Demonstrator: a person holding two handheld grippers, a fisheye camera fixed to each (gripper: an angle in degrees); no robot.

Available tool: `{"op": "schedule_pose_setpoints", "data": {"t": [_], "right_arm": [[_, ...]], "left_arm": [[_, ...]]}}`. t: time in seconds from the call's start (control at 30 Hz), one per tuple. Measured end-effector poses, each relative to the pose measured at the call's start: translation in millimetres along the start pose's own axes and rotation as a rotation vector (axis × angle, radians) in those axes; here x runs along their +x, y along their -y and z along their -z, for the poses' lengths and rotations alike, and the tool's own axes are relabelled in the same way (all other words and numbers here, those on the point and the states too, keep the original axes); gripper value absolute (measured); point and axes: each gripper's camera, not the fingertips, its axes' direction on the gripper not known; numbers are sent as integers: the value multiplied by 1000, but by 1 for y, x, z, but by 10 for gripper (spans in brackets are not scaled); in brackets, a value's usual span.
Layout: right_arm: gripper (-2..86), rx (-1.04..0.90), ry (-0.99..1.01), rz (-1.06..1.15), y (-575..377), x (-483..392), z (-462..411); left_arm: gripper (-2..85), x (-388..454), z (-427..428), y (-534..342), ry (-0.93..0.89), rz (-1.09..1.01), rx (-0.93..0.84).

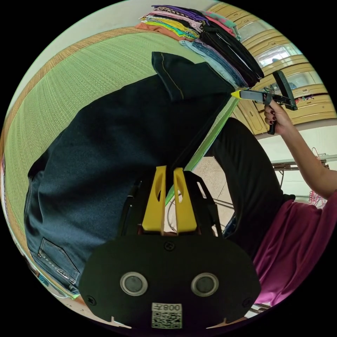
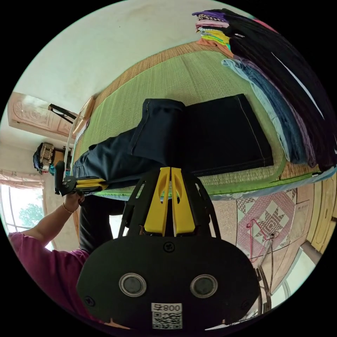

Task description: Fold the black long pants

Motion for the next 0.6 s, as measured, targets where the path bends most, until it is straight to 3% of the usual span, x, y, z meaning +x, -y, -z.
{"op": "schedule_pose_setpoints", "data": {"t": [0.43, 0.6], "right_arm": [[2, 22, 86, -45, -40, 84, 17], [2, 59, 163, -76, -54, 111, 24]], "left_arm": [[58, 16, -5, 41, -3, 32, -36], [45, 15, 13, 46, -57, 45, 43]]}}
